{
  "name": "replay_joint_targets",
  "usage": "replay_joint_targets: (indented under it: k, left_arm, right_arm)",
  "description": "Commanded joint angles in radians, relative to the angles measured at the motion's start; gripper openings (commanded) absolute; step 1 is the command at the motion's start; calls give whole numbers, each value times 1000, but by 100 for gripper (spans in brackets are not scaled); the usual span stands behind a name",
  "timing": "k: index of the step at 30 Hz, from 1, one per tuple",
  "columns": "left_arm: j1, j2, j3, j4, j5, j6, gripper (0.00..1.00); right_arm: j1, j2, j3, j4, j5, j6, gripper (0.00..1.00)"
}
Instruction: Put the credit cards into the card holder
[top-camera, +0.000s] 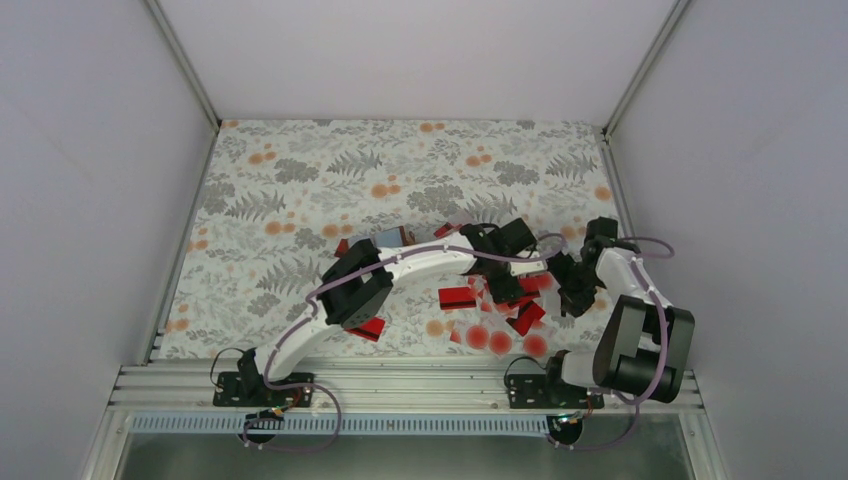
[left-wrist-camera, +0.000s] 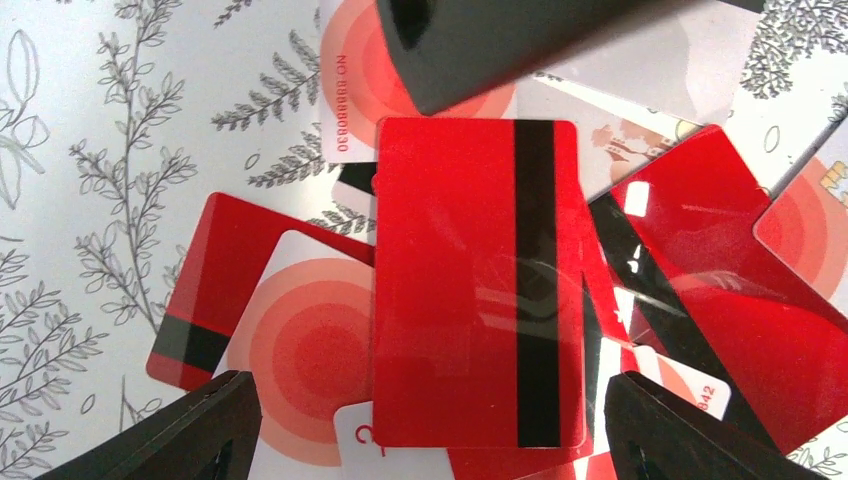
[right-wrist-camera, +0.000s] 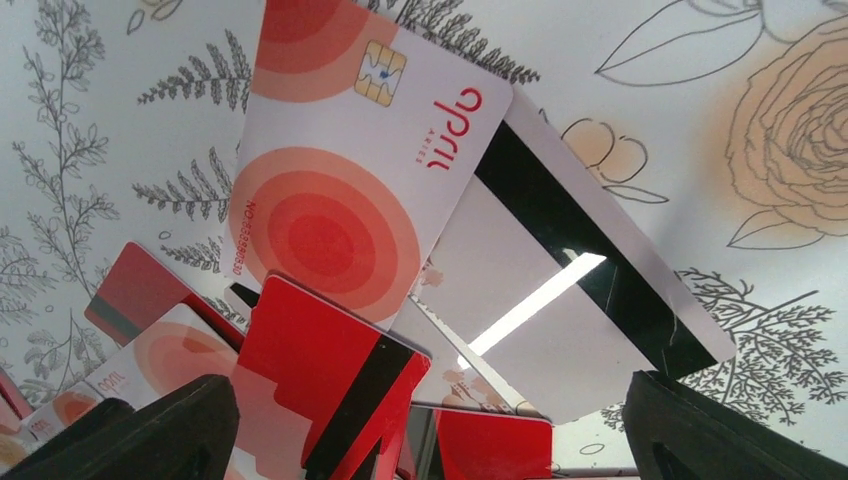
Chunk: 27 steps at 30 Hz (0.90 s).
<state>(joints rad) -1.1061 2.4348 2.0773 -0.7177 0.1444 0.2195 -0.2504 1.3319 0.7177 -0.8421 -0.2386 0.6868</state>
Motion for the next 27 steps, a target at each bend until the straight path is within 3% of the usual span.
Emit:
replay_joint_targets:
  k: [1, 9, 20, 23, 27]
  left_arm:
    - [-30, 36, 9, 5, 8, 31, 86]
    - [-33, 53, -8, 46, -26, 19, 85]
    - [-31, 70, -46, 59, -112, 16, 77]
    - [-27, 58, -73, 69, -128, 28, 71]
    - [-23, 29, -117, 97, -131, 33, 56]
  right_arm:
    - [-37, 9, 15, 4, 6, -16, 98]
    - [-168, 32, 57, -4, 1, -64, 98]
    - [-176, 13, 5, 25, -69, -79, 97]
    - [-176, 6, -4, 31, -80, -80, 97]
    - [-176, 9, -6, 38, -100, -84, 96]
